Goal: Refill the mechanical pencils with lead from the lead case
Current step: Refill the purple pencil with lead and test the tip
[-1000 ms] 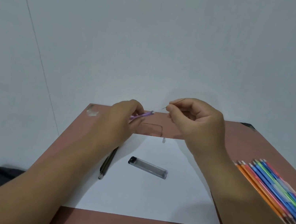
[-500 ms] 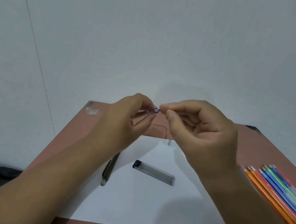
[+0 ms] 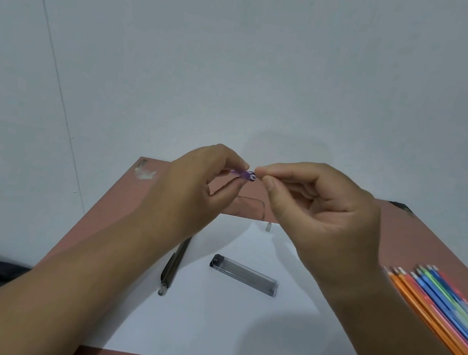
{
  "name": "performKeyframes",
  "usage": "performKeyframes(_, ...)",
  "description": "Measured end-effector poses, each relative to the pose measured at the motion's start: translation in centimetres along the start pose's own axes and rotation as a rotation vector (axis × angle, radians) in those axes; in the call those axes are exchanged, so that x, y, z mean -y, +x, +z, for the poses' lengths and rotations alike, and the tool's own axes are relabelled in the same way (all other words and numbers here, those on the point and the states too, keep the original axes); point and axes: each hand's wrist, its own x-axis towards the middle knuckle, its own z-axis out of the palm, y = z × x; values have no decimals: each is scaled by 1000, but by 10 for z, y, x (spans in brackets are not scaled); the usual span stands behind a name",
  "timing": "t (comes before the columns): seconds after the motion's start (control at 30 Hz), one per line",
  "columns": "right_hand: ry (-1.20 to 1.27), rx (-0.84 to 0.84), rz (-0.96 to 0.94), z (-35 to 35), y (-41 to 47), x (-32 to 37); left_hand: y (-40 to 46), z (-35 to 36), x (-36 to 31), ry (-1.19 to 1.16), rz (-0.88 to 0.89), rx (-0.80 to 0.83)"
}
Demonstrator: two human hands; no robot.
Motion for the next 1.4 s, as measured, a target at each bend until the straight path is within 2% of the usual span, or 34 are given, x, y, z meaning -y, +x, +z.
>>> performKeyframes(0.47, -77, 1, -15, -3, 2, -4, -1, 3, 4, -31, 12, 3)
performKeyframes(0.93, 60, -28, 71, -1, 3, 1, -2, 3, 3, -31, -7, 4)
performKeyframes(1.4, 32, -34, 78, -3, 3, 0, -2, 2, 3, -18, -8, 17)
